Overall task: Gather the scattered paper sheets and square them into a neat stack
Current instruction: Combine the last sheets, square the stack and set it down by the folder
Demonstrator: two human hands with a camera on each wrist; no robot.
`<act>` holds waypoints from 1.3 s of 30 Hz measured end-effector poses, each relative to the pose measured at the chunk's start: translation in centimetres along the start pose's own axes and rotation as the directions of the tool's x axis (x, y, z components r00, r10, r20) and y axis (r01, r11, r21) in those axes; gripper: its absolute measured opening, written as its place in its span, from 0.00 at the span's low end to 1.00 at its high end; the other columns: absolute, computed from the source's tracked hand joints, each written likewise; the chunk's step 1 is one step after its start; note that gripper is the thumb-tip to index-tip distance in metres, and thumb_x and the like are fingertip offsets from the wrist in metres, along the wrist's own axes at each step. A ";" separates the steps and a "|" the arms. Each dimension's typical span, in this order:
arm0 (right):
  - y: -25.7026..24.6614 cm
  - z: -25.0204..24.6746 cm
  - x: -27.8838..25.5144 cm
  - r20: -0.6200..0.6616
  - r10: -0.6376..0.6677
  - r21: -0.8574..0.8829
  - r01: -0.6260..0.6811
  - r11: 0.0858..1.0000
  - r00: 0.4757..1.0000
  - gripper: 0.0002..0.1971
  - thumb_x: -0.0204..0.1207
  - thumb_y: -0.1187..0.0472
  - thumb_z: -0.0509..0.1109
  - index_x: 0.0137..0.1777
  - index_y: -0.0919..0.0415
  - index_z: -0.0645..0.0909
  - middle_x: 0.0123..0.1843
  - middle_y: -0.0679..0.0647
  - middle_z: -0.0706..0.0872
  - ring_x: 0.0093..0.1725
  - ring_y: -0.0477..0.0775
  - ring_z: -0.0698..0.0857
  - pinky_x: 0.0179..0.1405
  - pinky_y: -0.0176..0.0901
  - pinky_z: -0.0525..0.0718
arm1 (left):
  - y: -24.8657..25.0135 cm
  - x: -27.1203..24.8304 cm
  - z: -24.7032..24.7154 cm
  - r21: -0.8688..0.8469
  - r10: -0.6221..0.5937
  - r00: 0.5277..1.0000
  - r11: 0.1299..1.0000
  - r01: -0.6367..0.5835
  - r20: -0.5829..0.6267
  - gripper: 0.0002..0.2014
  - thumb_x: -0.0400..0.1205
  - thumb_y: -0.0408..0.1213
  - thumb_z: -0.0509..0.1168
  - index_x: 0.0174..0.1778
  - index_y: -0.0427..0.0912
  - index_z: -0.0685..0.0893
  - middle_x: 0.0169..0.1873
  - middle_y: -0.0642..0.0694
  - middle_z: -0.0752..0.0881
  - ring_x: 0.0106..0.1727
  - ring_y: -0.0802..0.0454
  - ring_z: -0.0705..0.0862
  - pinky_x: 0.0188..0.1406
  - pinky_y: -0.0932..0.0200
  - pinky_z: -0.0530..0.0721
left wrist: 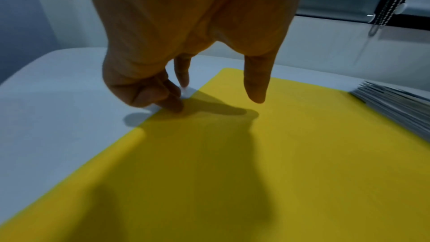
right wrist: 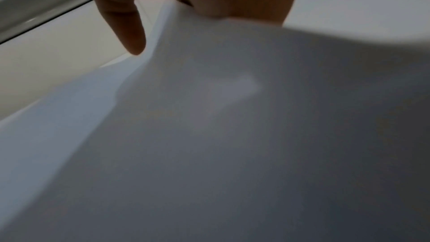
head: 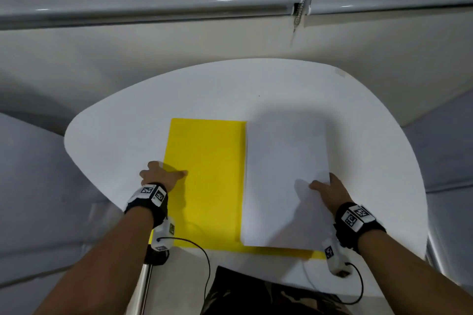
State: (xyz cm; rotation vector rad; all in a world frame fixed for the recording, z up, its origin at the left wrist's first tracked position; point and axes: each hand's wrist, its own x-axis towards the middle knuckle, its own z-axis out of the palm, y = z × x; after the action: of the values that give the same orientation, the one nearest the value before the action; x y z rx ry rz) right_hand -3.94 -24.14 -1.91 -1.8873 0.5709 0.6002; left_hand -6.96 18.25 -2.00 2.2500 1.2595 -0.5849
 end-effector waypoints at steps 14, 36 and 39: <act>1.0 -0.7 -0.7 -0.142 -0.074 -0.177 0.048 0.983 0.987 0.27 0.73 0.63 0.71 0.73 0.59 0.72 0.56 0.54 0.82 0.51 0.56 0.79 0.53 0.44 0.76 | -0.4 -0.3 -0.8 0.027 0.011 0.996 1.000 -0.013 0.087 0.47 0.65 0.51 0.83 0.74 0.42 0.66 0.69 0.32 0.66 0.64 0.27 0.75 0.64 0.36 0.79; 1.6 -4.8 0.3 0.018 -0.038 -0.214 0.041 0.976 0.999 0.22 0.75 0.53 0.74 0.66 0.62 0.81 0.57 0.56 0.87 0.55 0.58 0.85 0.60 0.55 0.84 | 12.6 -15.2 3.0 -0.233 0.619 0.540 0.752 -0.616 0.571 0.12 0.88 0.45 0.60 0.67 0.57 0.75 0.76 0.47 0.68 0.67 0.44 0.77 0.62 0.45 0.81; 1.6 -6.4 -0.1 0.068 0.116 0.156 -0.125 0.980 0.991 0.19 0.82 0.49 0.64 0.60 0.64 0.84 0.50 0.57 0.89 0.51 0.59 0.86 0.51 0.55 0.86 | 11.3 -13.5 7.0 0.175 0.647 0.550 0.551 -0.816 0.529 0.22 0.84 0.43 0.65 0.72 0.64 0.68 0.78 0.45 0.60 0.71 0.40 0.72 0.66 0.41 0.79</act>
State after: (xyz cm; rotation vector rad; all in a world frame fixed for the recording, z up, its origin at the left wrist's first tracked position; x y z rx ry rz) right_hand -4.10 -30.66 -0.72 -1.6879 0.6791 0.6665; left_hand -4.53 0.05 2.66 2.5043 -0.1434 -0.9455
